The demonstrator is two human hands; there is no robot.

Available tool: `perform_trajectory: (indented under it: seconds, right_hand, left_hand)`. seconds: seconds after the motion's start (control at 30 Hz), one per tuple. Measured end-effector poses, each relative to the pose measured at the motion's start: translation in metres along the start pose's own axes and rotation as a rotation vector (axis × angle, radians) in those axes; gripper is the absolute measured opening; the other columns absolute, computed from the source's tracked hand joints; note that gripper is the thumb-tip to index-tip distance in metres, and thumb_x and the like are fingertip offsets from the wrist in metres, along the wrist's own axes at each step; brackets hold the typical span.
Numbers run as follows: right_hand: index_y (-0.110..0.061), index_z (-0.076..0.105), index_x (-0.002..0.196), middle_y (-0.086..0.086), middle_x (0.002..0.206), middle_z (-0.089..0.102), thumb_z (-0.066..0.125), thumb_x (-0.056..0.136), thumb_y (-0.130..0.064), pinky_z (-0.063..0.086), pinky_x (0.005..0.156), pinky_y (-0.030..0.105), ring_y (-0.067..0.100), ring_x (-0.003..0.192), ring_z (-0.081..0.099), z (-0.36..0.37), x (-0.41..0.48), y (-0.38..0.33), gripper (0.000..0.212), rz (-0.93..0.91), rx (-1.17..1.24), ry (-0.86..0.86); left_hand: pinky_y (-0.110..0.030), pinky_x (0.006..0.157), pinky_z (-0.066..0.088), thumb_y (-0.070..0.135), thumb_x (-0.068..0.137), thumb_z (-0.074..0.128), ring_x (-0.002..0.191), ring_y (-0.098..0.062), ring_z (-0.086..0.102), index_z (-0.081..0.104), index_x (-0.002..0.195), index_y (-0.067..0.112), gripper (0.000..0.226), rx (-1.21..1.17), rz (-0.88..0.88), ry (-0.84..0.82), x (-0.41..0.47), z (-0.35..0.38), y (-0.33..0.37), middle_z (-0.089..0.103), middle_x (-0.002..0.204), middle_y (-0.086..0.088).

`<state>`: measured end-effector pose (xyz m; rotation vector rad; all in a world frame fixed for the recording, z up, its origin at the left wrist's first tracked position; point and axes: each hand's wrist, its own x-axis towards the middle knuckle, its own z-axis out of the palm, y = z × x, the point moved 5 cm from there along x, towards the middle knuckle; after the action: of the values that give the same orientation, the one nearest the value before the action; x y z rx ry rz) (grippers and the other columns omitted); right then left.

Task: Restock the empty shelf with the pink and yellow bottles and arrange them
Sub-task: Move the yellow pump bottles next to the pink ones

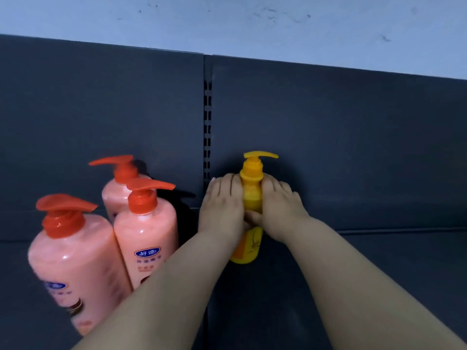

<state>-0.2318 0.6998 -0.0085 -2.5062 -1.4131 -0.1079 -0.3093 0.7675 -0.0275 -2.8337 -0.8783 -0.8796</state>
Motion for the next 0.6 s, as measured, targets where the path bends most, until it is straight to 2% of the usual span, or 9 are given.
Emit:
perform_trajectory:
  seconds: [0.07,0.23,0.37,0.5,0.6]
  right_hand:
    - [-0.015,0.012,0.147,0.0,0.155,0.019,0.059,0.083,-0.05,0.024,0.109,0.04,0.023,0.139,0.021,0.0,-0.001,0.0,0.087,0.028,-0.005,-0.011]
    - [-0.009,-0.006,0.149,0.004,0.159,-0.001,0.046,0.09,-0.056,0.014,0.115,0.037,0.02,0.146,0.0,0.004,-0.012,-0.006,0.092,0.118,-0.053,0.014]
    - [-0.006,-0.011,0.148,0.01,0.159,-0.009,0.035,0.095,-0.052,0.008,0.117,0.034,0.022,0.146,-0.006,0.01,-0.033,-0.01,0.084,0.097,-0.054,0.054]
    - [-0.016,-0.003,0.151,0.004,0.159,-0.006,0.031,0.097,-0.051,0.007,0.118,0.032,0.018,0.147,-0.005,-0.002,-0.058,-0.01,0.073,-0.024,-0.041,0.092]
    - [-0.023,0.004,0.151,-0.001,0.16,-0.002,0.019,0.09,-0.063,0.007,0.119,0.031,0.015,0.147,-0.003,-0.015,-0.077,-0.004,0.074,-0.064,-0.046,0.112]
  left_hand:
    - [-0.043,0.105,0.036,0.034,0.043,0.088,0.112,-0.034,0.058,0.05,0.124,-0.005,0.097,0.01,-0.036,0.018,-0.006,0.002,0.001,0.058,0.121,-0.02]
    - [-0.042,0.096,0.046,0.025,0.053,0.085,0.112,-0.031,0.06,0.053,0.125,-0.005,0.084,0.086,0.021,0.035,-0.032,-0.01,0.004,0.061,0.123,-0.019]
    - [-0.045,0.098,0.044,0.033,0.05,0.082,0.113,-0.031,0.06,0.061,0.122,0.004,0.08,0.092,0.136,0.013,-0.057,-0.028,0.006,0.062,0.122,-0.016]
    - [-0.046,0.101,0.04,0.039,0.054,0.08,0.114,-0.029,0.06,0.063,0.121,0.013,0.073,0.09,0.205,-0.004,-0.066,-0.044,0.009,0.064,0.12,-0.012]
    - [-0.045,0.106,0.033,0.043,0.063,0.07,0.117,-0.028,0.057,0.059,0.126,0.017,0.068,0.076,0.225,-0.024,-0.064,-0.052,0.021,0.061,0.124,-0.011]
